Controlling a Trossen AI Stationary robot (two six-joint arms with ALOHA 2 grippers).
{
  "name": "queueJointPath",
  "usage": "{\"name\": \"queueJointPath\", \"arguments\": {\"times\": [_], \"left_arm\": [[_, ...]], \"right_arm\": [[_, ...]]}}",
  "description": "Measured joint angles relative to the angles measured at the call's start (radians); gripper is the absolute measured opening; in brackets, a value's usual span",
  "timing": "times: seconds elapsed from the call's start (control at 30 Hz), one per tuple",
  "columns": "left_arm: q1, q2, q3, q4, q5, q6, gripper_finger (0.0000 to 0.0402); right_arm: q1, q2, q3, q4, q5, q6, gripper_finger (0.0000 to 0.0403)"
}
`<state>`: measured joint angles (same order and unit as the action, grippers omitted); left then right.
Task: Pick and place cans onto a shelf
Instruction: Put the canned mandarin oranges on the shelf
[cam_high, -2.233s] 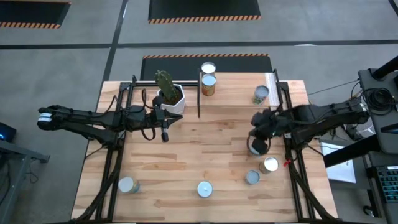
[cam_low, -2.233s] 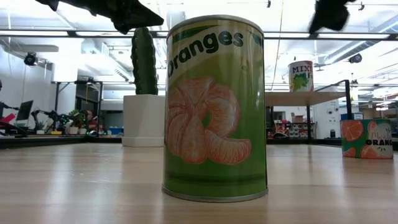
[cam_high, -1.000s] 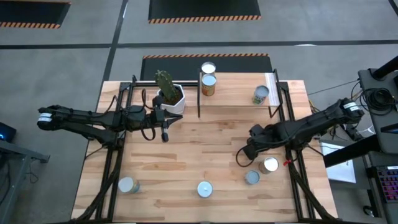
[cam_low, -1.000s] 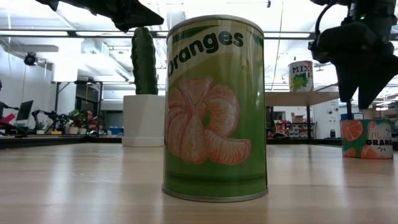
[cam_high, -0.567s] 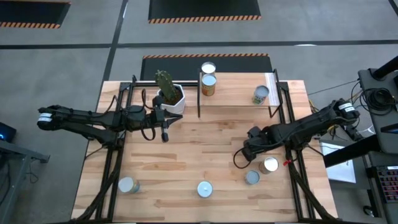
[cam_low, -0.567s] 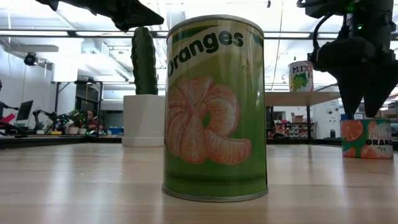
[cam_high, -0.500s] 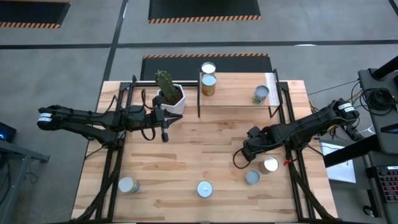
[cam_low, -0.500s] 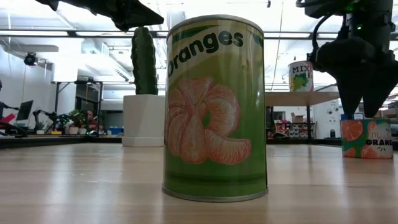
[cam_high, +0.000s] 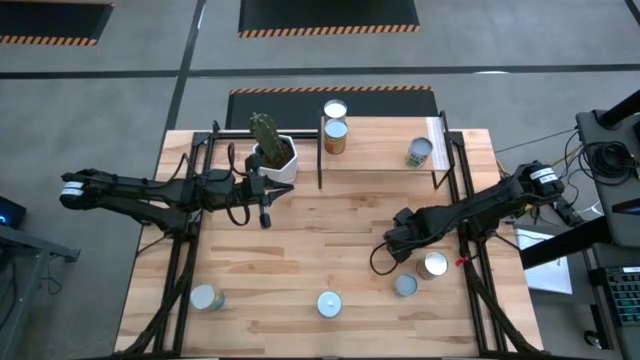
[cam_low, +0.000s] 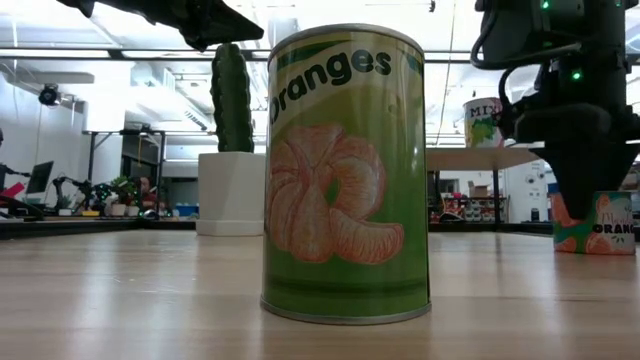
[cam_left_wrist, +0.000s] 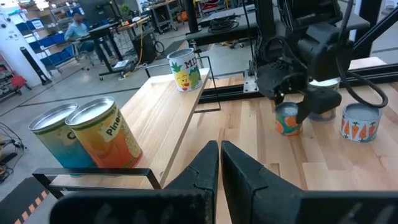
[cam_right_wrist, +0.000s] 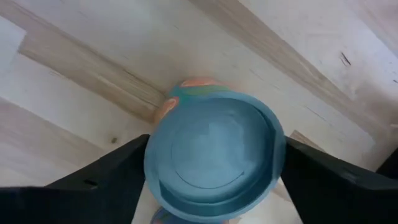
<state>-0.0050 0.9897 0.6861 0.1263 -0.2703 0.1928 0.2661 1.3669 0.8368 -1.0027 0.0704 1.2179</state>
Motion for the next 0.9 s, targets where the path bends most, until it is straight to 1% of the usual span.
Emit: {"name": "queueJointPath", "arguments": {"times": [0.1, 0.2, 0.3, 0.4, 0.53, 0.73, 0.9], "left_arm": [[0.000, 0.000, 0.000, -0.001, 0.000, 0.000, 0.0001], [0.000, 0.000, 0.000, -0.001, 0.000, -0.002, 0.0001], [0.000, 0.000, 0.000, -0.001, 0.000, -0.003, 0.0001], [0.000, 0.000, 0.000, 0.005, 0.000, -0.003, 0.0001], [0.000, 0.000, 0.000, 0.011, 0.000, -0.003, 0.0001], [0.000, 0.000, 0.000, 0.012, 0.000, -0.007, 0.0001], [0.000, 0.000, 0.000, 0.012, 0.000, -0.019, 0.0001]], "right_arm": [[0.000, 0.002, 0.002, 0.000, 0.000, -0.006, 0.0281], [-0.001, -0.004, 0.006, 0.005, -0.001, -0.015, 0.0268], [-0.002, -0.019, 0.019, 0.003, -0.003, -0.029, 0.0277], [-0.011, -0.034, 0.067, 0.005, -0.003, -0.061, 0.0292], [-0.042, -0.033, 0.189, 0.006, 0.015, -0.159, 0.0296], [-0.117, 0.001, 0.439, -0.008, 0.089, -0.391, 0.0290], [-0.215, 0.063, 0.663, -0.158, 0.178, -0.602, 0.0290]]}}
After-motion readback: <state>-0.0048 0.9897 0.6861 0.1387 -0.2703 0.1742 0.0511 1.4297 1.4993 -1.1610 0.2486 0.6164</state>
